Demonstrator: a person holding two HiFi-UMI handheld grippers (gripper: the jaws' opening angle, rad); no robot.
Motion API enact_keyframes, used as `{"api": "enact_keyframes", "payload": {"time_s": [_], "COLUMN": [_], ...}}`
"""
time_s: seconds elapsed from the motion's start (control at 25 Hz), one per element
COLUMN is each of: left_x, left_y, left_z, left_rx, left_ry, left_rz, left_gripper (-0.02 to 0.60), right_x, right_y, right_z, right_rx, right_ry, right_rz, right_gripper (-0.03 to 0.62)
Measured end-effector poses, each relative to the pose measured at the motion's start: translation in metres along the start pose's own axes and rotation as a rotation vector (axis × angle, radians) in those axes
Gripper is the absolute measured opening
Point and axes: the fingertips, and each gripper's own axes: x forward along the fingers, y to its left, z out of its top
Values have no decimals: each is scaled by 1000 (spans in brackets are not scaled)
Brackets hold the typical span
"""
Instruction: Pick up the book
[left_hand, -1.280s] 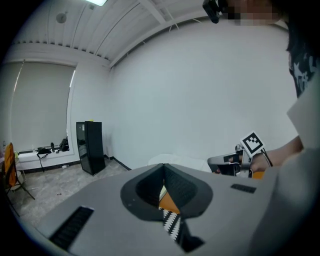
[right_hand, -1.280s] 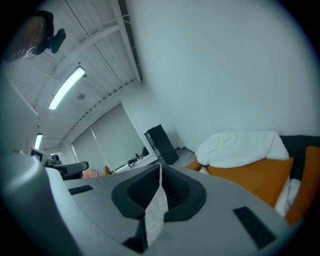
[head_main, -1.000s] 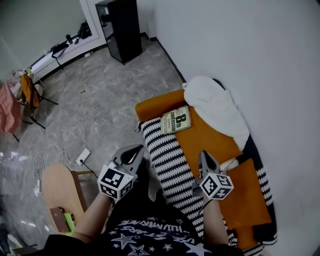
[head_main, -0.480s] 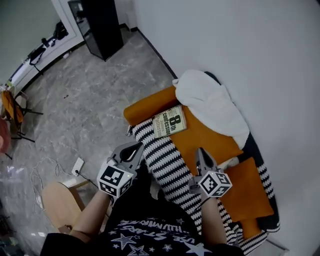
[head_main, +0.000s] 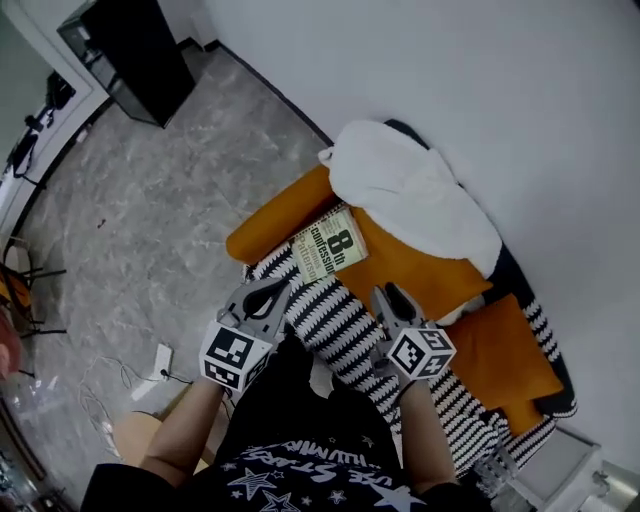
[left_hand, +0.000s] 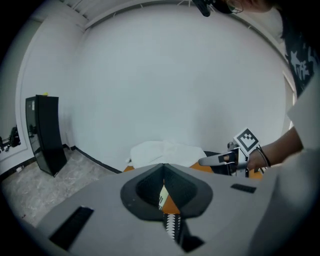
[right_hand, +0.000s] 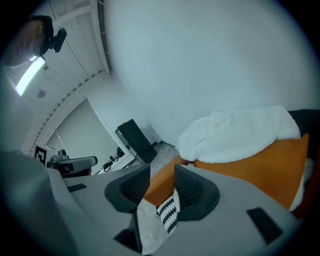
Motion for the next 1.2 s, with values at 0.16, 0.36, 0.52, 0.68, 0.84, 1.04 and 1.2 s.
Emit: {"api": "enact_keyframes", "payload": {"time_s": [0.16,0.36,0.52,0.68,0.84,1.04,1.2], "left_x": [34,70,92,106,120,140,152], "left_y": [16,35,45,49,54,57,63], "left_z": [8,2,-13,-27,-44,-69,-83], "left_rx": [19,18,19,24,11,10,-1], "left_ry": [3,45,87,130,148,180,187], "left_rz": [-81,-161,-194,-214,-199,-210,-188], "left_gripper": [8,8,8,8,8,8,8], "right_x": [19,38,57,72,88,112,131], "right_y": [-12,-25,-41,-57,-76,-104,-119], "right_z": [2,-9,-25,-49,-71,-90,-94], "right_rx": [22,51,119,162,172,176,218], "right_ry": [-15,12,36,86,128,157,141], "right_rz": [-61,-133,-146,-158,-145,-146,-123], "right_gripper": [167,208,291,311,313,313,313]}}
